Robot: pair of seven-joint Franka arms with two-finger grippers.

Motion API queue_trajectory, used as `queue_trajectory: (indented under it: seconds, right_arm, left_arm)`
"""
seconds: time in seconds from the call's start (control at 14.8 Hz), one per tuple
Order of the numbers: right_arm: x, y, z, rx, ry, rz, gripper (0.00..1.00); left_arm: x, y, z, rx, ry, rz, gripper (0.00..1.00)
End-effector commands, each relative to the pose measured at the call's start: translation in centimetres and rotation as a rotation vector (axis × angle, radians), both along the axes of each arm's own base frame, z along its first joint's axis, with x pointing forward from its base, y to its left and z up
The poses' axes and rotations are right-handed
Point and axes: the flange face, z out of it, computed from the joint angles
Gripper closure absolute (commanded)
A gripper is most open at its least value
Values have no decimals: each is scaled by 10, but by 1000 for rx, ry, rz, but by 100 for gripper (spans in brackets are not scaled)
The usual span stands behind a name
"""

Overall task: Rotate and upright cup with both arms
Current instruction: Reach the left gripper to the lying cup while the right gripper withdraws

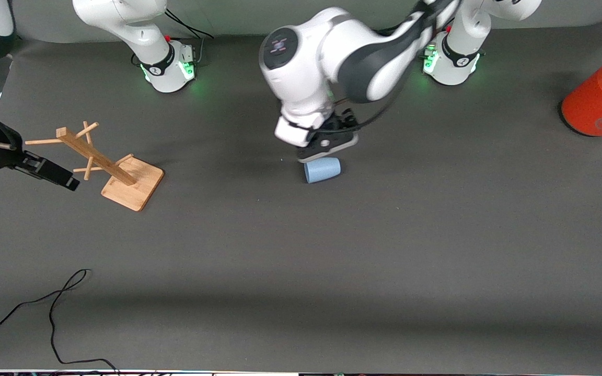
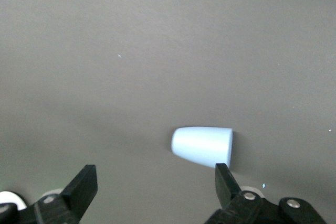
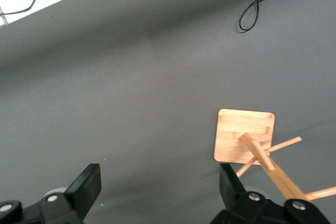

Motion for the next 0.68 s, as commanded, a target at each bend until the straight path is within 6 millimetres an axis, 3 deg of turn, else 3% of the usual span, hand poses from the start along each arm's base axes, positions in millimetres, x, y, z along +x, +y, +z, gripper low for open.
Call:
queue_trajectory:
  seconds: [0.0, 0.2, 0.41, 0.61]
  right_arm:
    - [-30, -12, -14, 31, -8, 58, 0]
    - [-45, -17, -44, 35, 7, 106, 0]
    - [-47, -18, -44, 21, 13, 179, 0]
    - [-47, -23, -47, -20, 18, 194, 0]
  left_arm:
    - [-18, -52, -53, 84, -70, 23, 0]
    - [-43, -74, -118, 177, -68, -24, 0]
    - [-52, -76, -171, 255, -56, -49, 0]
    - [-52, -72, -205, 297, -52, -67, 0]
